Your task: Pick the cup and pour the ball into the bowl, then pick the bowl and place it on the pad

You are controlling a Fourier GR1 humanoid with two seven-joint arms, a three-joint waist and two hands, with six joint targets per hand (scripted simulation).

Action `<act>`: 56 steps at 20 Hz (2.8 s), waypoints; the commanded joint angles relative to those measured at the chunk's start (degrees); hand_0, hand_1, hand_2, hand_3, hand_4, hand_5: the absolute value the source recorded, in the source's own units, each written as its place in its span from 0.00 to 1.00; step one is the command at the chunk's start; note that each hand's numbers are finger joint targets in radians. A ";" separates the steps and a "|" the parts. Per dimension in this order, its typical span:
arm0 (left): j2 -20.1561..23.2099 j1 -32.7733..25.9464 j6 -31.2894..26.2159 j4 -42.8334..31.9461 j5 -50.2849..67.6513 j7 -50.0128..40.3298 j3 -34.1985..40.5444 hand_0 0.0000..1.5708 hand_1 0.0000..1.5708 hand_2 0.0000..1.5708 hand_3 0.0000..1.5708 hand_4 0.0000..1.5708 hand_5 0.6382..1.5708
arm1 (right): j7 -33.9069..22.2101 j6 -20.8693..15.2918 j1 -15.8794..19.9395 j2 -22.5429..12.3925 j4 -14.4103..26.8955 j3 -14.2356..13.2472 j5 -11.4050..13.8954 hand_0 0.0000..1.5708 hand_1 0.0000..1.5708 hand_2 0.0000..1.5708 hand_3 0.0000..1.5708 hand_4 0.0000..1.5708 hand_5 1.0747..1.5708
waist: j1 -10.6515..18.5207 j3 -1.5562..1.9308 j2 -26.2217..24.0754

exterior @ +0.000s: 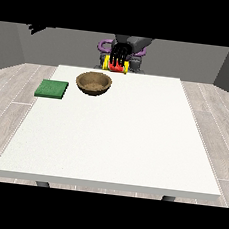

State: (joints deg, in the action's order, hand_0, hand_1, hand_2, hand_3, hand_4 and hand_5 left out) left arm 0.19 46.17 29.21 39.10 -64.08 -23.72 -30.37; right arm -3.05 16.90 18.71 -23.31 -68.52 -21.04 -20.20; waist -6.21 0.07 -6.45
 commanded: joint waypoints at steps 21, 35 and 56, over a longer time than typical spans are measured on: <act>-0.17 5.57 -19.46 3.75 -19.90 -0.71 -4.30 0.00 0.00 0.79 1.00 0.60 1.00 | 4.66 -0.88 -1.76 2.39 0.55 -0.11 -0.23 0.00 0.00 0.00 0.18 0.30 1.00 | 2.04 -0.05 3.46; 5.24 11.06 -29.78 -0.27 -33.65 6.84 -9.71 0.97 0.97 1.00 1.00 0.81 0.92 | 3.50 -0.58 -2.54 3.05 -0.38 0.77 -0.83 0.00 0.00 0.00 0.19 0.31 1.00 | 0.89 -0.07 2.86; -0.02 -21.27 -2.83 19.73 25.94 16.51 22.49 0.28 0.28 0.00 0.00 0.55 0.94 | 0.38 -5.20 -5.62 9.09 -6.78 4.68 0.10 0.00 0.00 0.00 0.13 0.38 0.98 | 4.93 -1.59 5.56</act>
State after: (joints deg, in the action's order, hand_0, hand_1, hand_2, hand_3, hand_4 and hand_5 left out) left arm 2.62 29.99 23.99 54.26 -55.04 -10.50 -12.01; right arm -3.42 11.33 12.05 -15.67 -74.53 -17.60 -20.02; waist 0.54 -0.96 -4.11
